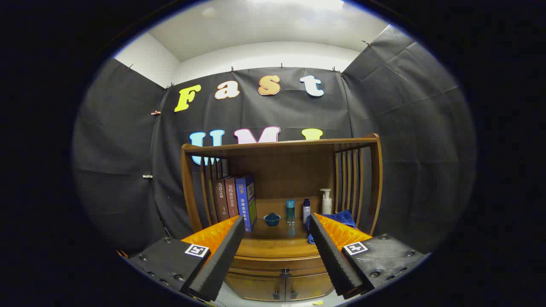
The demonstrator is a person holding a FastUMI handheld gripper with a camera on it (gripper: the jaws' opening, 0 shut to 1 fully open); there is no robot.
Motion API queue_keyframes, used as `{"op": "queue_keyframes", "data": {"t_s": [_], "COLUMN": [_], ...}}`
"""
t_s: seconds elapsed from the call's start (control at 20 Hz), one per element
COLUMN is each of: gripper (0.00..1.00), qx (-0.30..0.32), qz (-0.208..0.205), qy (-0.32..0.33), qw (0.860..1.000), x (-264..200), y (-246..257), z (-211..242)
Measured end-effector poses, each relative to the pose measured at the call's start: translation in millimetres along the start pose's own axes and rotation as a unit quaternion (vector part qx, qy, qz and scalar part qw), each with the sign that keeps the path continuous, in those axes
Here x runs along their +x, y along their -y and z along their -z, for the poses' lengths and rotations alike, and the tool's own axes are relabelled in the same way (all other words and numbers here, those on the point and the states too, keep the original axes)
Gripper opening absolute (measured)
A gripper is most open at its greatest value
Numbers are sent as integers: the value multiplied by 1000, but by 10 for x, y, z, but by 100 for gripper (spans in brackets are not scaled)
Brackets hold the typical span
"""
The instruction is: Pull open the drawer, take out the items inside it, and place them on the countertop above the cabinet.
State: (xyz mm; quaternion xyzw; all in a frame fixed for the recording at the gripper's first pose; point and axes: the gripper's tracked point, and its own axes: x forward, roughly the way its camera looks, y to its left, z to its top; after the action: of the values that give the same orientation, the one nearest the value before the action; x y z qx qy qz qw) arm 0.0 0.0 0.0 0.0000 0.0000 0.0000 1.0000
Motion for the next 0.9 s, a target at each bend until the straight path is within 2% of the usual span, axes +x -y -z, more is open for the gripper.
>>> {"op": "queue_keyframes", "data": {"t_s": [0.9], "gripper": [99], "qx": [0], "qz": [-5], "qy": [3], "qw": [1000], "x": [-48], "y": [28], "z": [5]}}
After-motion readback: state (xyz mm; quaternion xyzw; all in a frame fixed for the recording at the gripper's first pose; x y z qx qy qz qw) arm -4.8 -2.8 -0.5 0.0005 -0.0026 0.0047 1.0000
